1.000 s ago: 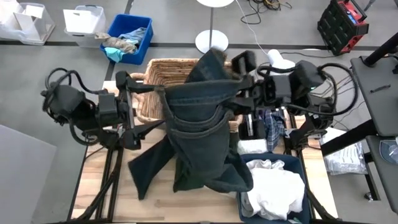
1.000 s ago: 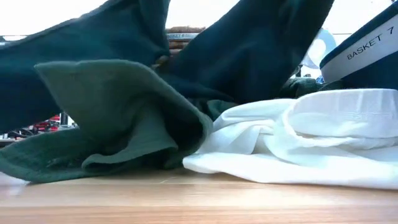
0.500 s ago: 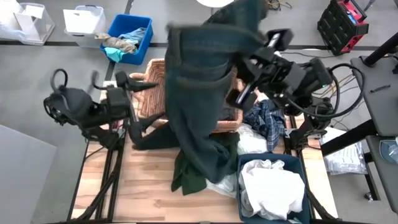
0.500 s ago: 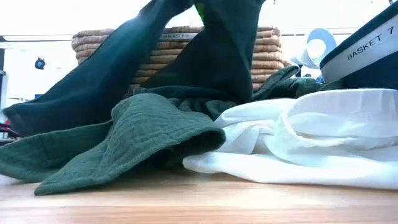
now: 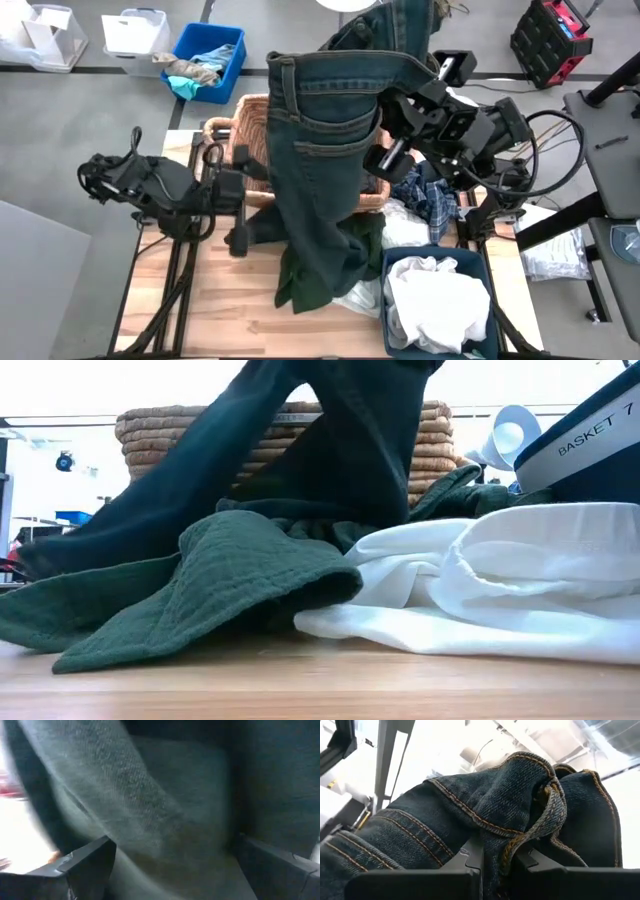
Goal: Sort clothes
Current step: Put the dark blue jeans into the brown laundry basket
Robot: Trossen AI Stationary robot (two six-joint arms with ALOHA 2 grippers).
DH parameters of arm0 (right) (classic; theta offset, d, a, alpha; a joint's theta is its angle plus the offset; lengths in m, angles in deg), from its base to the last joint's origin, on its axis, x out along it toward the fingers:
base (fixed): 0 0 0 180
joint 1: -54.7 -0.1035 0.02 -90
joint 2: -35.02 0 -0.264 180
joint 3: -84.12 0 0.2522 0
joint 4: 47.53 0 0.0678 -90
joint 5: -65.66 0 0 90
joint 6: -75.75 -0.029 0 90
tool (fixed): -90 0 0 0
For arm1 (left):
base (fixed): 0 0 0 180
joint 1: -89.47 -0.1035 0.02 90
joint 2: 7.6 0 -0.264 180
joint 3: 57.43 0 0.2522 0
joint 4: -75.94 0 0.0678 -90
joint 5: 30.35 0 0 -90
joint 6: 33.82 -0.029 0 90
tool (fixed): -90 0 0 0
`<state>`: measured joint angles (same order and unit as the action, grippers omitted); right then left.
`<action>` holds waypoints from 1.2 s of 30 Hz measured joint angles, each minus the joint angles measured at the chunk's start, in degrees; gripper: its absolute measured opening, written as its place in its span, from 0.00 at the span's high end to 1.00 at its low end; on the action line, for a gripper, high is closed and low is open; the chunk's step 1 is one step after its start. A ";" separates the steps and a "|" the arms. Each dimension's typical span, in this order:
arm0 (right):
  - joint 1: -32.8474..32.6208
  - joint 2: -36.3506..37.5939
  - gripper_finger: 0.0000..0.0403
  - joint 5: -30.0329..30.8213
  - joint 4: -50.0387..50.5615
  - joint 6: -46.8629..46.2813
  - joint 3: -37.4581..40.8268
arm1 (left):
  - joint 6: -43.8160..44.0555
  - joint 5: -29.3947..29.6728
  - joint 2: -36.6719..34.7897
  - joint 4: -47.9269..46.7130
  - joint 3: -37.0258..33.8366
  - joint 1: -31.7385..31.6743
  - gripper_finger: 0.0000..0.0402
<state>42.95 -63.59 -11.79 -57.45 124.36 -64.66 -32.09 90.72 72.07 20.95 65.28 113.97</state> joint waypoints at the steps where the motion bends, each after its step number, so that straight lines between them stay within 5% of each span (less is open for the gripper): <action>1: 0.00 0.00 0.92 0.06 -0.05 0.39 0.00 | 0.37 -4.01 -0.06 1.95 -0.64 -0.35 0.06; 5: 0.00 -0.09 0.92 0.93 0.17 0.91 0.00 | 1.88 -10.58 0.16 7.35 -2.48 -0.64 0.06; 11: 0.01 -0.24 0.92 8.52 0.57 5.68 0.00 | 6.64 -11.14 0.34 11.86 -4.71 -0.67 0.06; 15: 0.04 -0.28 0.92 9.10 1.96 7.33 0.00 | 8.29 -7.91 1.83 14.57 -5.58 -0.67 0.06; 29: 0.00 -0.31 0.92 16.92 2.20 14.53 0.04 | 8.51 -10.57 5.77 21.48 -5.60 -0.71 0.06; 36: 0.07 -0.73 0.92 18.23 1.86 16.02 0.04 | 12.46 0.70 6.86 22.54 -5.58 -1.32 0.06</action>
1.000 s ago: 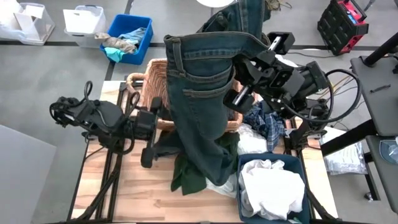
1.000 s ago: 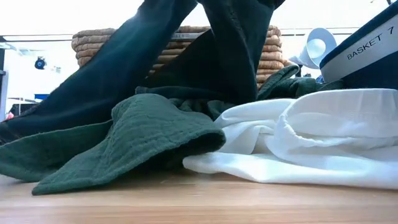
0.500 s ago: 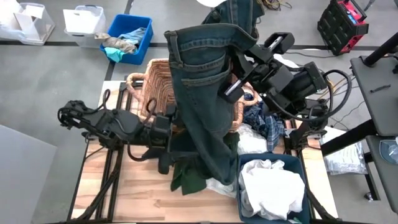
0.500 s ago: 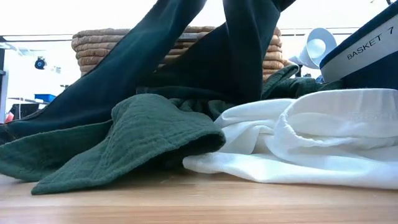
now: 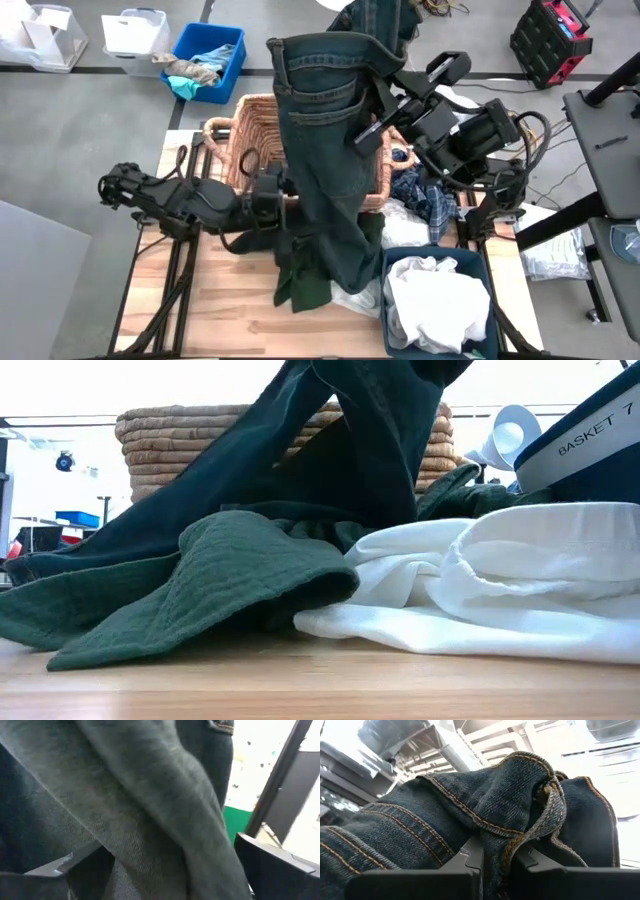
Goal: Sort clothes
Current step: Put the dark blue jeans into the brown laundry basket
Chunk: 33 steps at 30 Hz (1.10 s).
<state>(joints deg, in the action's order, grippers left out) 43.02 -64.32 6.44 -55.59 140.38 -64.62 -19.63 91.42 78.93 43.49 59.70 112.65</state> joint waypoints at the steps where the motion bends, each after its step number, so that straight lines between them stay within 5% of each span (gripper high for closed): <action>1: 0.00 -0.07 0.92 0.53 0.01 1.12 0.00 | -0.15 0.24 0.34 0.19 0.00 -0.08 0.06; 7: -0.05 -1.27 0.92 0.90 -0.25 1.84 0.04 | -2.21 2.63 2.75 0.88 0.00 -0.39 0.08; 11: -0.05 -1.63 0.92 0.94 -1.77 1.24 0.04 | -6.77 7.59 4.59 2.18 0.00 -0.70 0.20; 15: -0.07 -1.61 0.92 0.91 -2.66 0.42 0.04 | -10.87 8.28 5.99 6.16 0.00 -0.96 0.44; 21: -0.07 -1.49 0.92 0.86 -2.79 -2.10 0.04 | -14.01 7.86 5.45 7.79 0.00 -0.39 0.94; 27: -0.39 -0.97 0.92 2.92 -3.39 -1.32 -0.13 | -19.18 4.86 2.78 12.32 3.18 2.98 0.98; 33: -0.63 -1.02 0.93 6.26 -2.61 0.84 -0.09 | -24.53 2.65 2.71 11.16 16.27 7.86 0.99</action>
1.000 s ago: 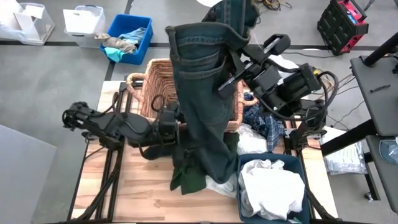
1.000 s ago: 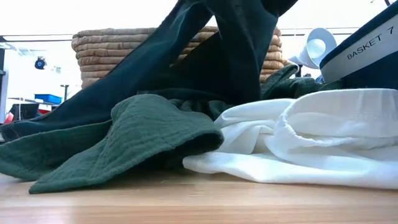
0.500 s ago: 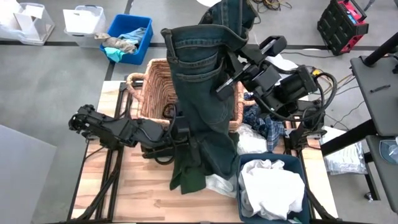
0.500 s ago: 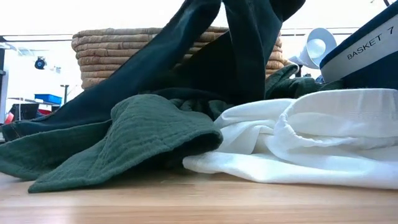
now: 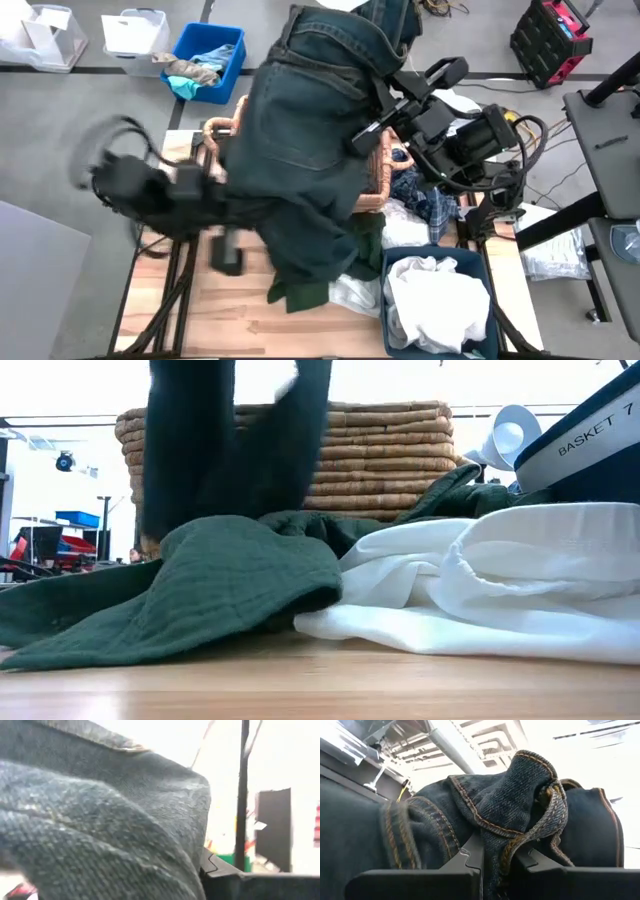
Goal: Sort clothes
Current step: Put the dark blue jeans into the brown laundry basket
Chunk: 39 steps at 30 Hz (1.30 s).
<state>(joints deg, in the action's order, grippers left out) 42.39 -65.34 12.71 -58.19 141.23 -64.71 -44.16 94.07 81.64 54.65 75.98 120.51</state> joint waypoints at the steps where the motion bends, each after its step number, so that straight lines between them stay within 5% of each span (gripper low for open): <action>1: -0.07 0.00 0.93 0.11 0.01 -0.02 0.00 | -0.67 -1.20 0.28 -0.63 2.58 0.77 0.99; 6: -0.33 0.00 0.93 -0.35 -0.08 -0.07 0.02 | 0.41 -12.64 1.32 -12.26 14.94 2.22 0.99; 8: -0.58 0.00 0.93 -0.48 0.16 -0.30 0.06 | 1.69 -15.78 -0.58 -15.97 13.94 2.21 0.99; 14: -0.95 0.03 0.93 0.51 0.48 1.14 0.11 | 16.84 -8.23 -6.93 -39.42 10.58 2.55 0.99; 17: -0.47 0.17 0.93 0.46 0.25 0.77 0.11 | 13.91 -9.96 -6.66 -35.98 10.32 2.56 0.99; 24: 1.92 -0.17 0.93 5.48 3.54 -5.01 0.13 | -2.51 -24.64 -4.41 -14.62 10.94 2.50 0.99; 32: 3.20 -0.42 0.93 7.41 26.72 -32.11 0.11 | -5.61 -26.89 -3.81 -8.13 11.68 2.50 0.99; 39: 3.34 -0.14 0.68 4.27 39.98 -53.88 0.09 | -1.31 -28.10 -3.84 -2.73 11.81 2.67 0.99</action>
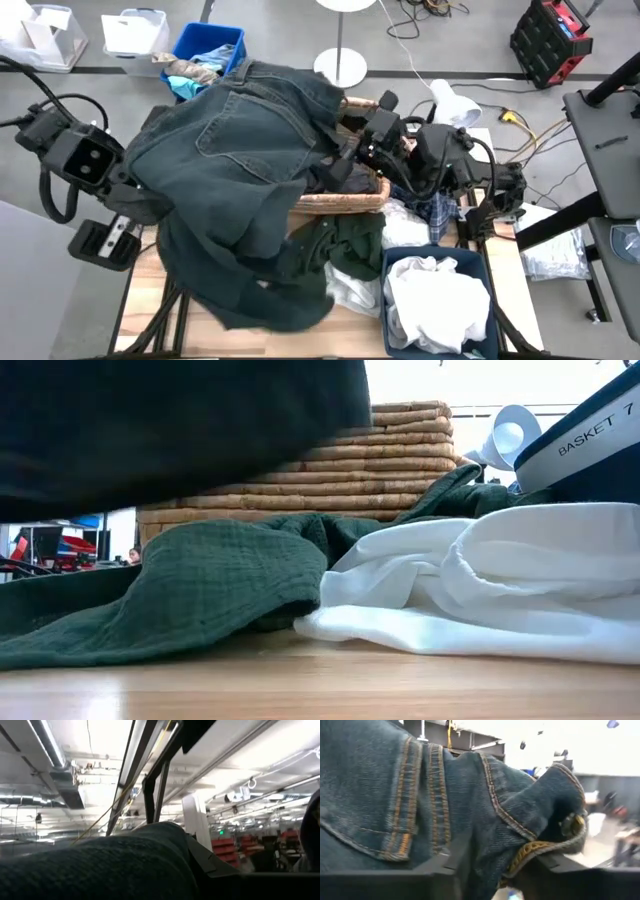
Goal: Sort clothes
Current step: Put the dark blue jeans into the brown laundry basket
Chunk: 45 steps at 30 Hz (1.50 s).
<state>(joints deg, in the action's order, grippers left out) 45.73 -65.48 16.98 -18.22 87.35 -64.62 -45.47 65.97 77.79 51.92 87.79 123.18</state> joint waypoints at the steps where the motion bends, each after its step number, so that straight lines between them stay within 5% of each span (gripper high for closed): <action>1: 0.00 0.25 0.64 -0.55 1.07 -2.50 0.00 | 0.05 -0.11 -0.05 0.29 0.02 0.00 0.99; 9: 0.17 2.83 0.32 -11.92 16.91 -30.33 -0.04 | 2.47 -0.56 -1.06 1.69 0.20 0.09 0.98; 14: 0.90 5.80 0.19 -25.66 30.65 -39.25 -0.02 | 1.41 -0.39 -1.92 2.33 1.17 0.13 0.98; 18: 0.85 7.77 0.13 -27.60 36.75 -40.46 -0.02 | 0.90 11.01 -2.65 2.18 1.16 0.11 0.98; 24: 0.06 9.96 0.13 -27.35 29.34 -27.59 0.00 | 1.23 32.14 -2.19 -6.46 0.80 0.02 0.98; 30: -2.59 8.31 0.16 -27.82 18.62 -6.82 -0.02 | 3.13 28.96 -2.61 -5.52 1.04 0.00 0.98; 35: -2.75 6.43 0.15 -27.79 10.96 -3.89 0.00 | 3.67 29.62 -2.26 -11.05 0.95 -0.06 0.98; 40: -3.15 3.82 0.11 -27.66 4.54 0.14 -0.02 | 2.02 39.18 -0.82 -13.94 0.85 -0.02 0.98; 45: -2.99 2.09 0.10 -27.84 3.04 0.56 0.00 | 1.18 39.61 0.97 -14.43 0.85 -0.02 0.98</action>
<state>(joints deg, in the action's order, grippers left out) 42.73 -63.39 -10.86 -15.18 87.91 -64.62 -44.29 105.58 78.76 37.49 88.64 123.16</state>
